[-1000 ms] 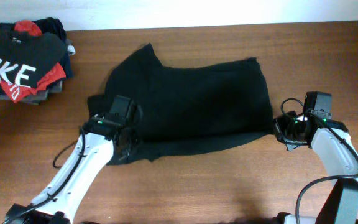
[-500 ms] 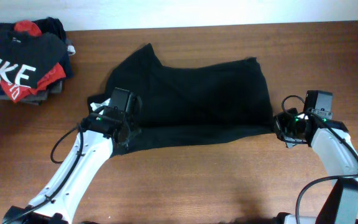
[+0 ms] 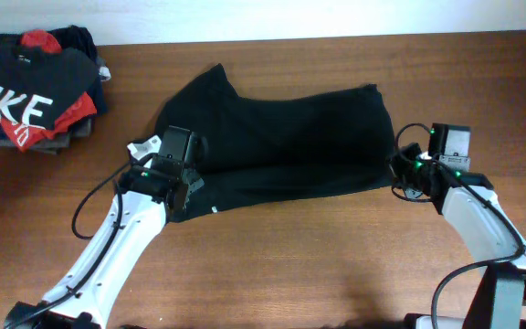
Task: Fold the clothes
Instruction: 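Lift the hem with both grippers and fold it up toward the collar, then hold the folded hem with both grippers over the shirt's middle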
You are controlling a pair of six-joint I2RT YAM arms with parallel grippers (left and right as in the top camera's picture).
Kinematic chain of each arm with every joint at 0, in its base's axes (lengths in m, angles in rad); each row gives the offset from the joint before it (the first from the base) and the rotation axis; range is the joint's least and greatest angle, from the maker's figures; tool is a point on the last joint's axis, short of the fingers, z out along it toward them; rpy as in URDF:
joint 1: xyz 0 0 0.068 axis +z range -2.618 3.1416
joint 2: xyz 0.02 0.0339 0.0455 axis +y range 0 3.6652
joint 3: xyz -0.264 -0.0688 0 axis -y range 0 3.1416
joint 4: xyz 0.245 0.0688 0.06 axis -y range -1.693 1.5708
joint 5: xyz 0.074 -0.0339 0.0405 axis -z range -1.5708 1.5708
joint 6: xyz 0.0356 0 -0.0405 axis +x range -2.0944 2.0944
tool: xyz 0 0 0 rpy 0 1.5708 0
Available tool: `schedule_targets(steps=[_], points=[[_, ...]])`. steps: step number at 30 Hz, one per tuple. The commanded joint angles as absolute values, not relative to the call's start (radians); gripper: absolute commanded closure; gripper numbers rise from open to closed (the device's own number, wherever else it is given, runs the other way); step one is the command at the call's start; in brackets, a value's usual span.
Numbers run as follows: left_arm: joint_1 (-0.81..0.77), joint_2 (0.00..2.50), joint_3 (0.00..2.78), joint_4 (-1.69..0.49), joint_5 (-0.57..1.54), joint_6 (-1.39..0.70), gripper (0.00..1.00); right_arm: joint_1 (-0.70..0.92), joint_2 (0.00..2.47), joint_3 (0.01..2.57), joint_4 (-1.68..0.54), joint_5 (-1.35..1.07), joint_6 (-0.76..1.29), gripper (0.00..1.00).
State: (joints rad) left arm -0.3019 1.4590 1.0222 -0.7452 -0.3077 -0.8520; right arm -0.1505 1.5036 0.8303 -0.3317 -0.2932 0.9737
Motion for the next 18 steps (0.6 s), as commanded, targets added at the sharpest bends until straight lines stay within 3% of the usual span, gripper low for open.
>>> schedule_targets(steps=[1, 18], points=[[-0.303, 1.479, 1.039, -0.733, -0.354, -0.836, 0.99, -0.125, 1.522, 0.847, -0.329, -0.219, 0.986, 0.95], [-0.298, 1.614, 1.039, -0.599, -0.435, -0.836, 0.98, -0.125, 1.544, 0.847, -0.307, -0.114, 0.985, 0.96]])
